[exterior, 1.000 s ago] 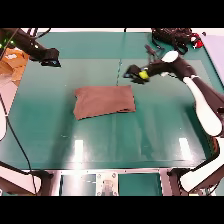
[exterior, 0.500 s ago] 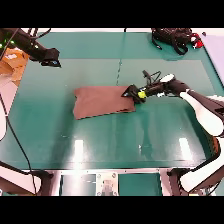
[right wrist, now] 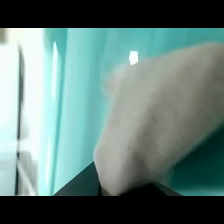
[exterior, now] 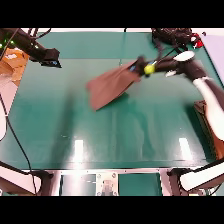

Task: Fold the shirts.

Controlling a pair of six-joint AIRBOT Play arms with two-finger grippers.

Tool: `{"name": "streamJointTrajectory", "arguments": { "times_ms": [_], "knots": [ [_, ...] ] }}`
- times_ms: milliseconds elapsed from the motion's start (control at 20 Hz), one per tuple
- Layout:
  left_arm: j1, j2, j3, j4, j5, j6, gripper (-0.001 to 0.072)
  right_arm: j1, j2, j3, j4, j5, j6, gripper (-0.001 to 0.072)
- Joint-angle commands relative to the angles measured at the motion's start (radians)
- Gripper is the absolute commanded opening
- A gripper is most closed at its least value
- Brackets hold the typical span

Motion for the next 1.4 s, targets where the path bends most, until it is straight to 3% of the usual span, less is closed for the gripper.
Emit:
{"name": "streamJointTrajectory", "arguments": {
  "times_ms": [0,400,600,1000,1150,1250,1300,1350],
  "knots": [
    [0.0,0.0,0.001,0.0,-0.009,-0.002,0.0034,-0.22,0.101,0.127,0.001,0.063,0.089,0.0017],
    [0.0,0.0,0.001,-0.009,-0.009,-0.019,0.0034,-0.923,0.293,0.16,-0.077,0.174,0.248,0.0016],
    [0.0,0.0,0.001,-0.016,-0.009,-0.019,0.0034,-1.155,0.381,0.159,-0.365,0.307,0.382,0.0016],
    [0.0,0.0,-0.002,-0.052,-0.01,-0.017,0.0034,-1.237,0.417,0.028,-0.955,0.591,0.446,0.0017],
    [0.0,0.0,-0.002,-0.072,-0.01,-0.017,0.0034,-1.238,0.417,-0.136,-1.168,0.613,0.448,0.0017],
    [0.0,0.0,-0.002,-0.077,-0.01,-0.017,0.0034,-1.238,0.417,-0.249,-1.213,0.587,0.463,0.0018],
    [0.0,0.0,-0.002,-0.084,-0.01,-0.017,0.0034,-1.238,0.416,-0.303,-1.219,0.554,0.463,0.0101],
    [0.0,0.0,-0.002,-0.087,-0.01,-0.016,0.0034,-1.238,0.412,-0.341,-1.218,0.521,0.464,0.0409]
  ]
}}
